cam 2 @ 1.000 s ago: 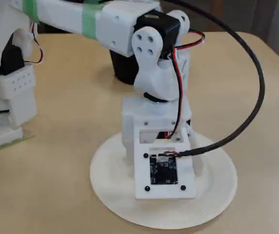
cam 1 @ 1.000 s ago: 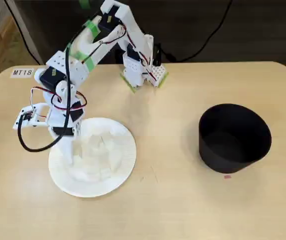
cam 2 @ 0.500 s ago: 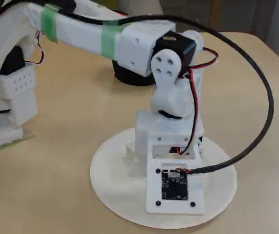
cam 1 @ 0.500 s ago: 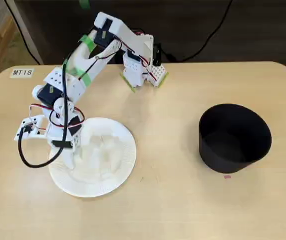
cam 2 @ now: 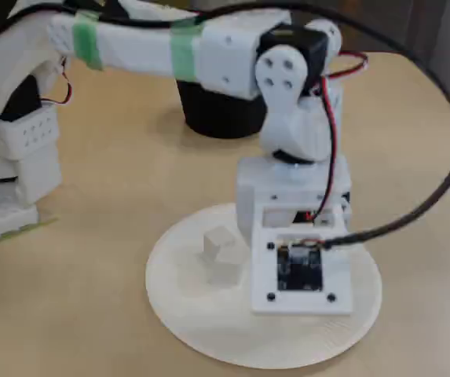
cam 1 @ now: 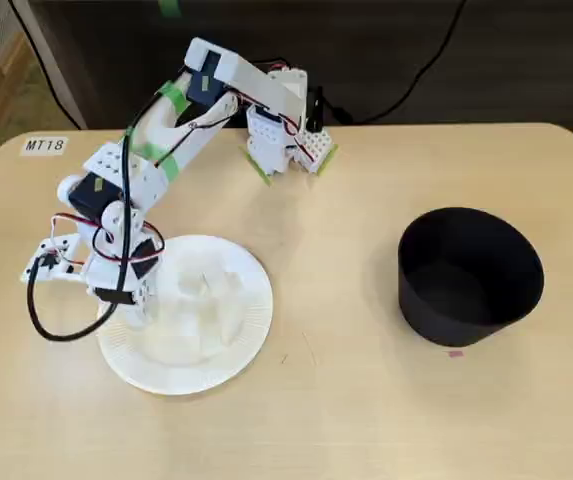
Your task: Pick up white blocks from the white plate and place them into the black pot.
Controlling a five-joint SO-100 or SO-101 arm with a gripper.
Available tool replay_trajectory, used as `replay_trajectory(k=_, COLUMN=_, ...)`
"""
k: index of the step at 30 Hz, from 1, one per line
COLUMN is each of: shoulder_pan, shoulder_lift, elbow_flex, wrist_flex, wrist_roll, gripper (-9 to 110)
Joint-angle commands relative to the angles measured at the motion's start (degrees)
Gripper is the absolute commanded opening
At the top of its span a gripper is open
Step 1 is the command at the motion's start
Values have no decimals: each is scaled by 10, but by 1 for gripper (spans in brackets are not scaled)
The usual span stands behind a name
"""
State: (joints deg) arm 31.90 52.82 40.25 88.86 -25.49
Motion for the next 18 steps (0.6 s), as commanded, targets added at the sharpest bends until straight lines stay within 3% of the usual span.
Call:
replay_trajectory(k=1, shoulder_pan=-33, shoulder_lift=118, elbow_flex=-96, wrist_flex=30, wrist_roll=33, gripper=-2)
replay_trajectory(k=5, shoulder_pan=-110, shoulder_lift=250, elbow_flex=-81, wrist_flex=61, wrist_roll=66, gripper=-2)
replay_trajectory(k=9, shoulder_pan=-280, shoulder_lift=368, elbow_flex=31, wrist_flex=61, wrist_roll=97, gripper=-2)
replay_trajectory(k=14, shoulder_pan=-517, shoulder_lift=390, elbow_flex=105, wrist_flex=52, wrist_roll=148, gripper=-2)
replay_trajectory(k=18, shoulder_pan=-608, shoulder_lift=399, elbow_flex=207, wrist_flex=-18, wrist_roll=177, gripper=-2)
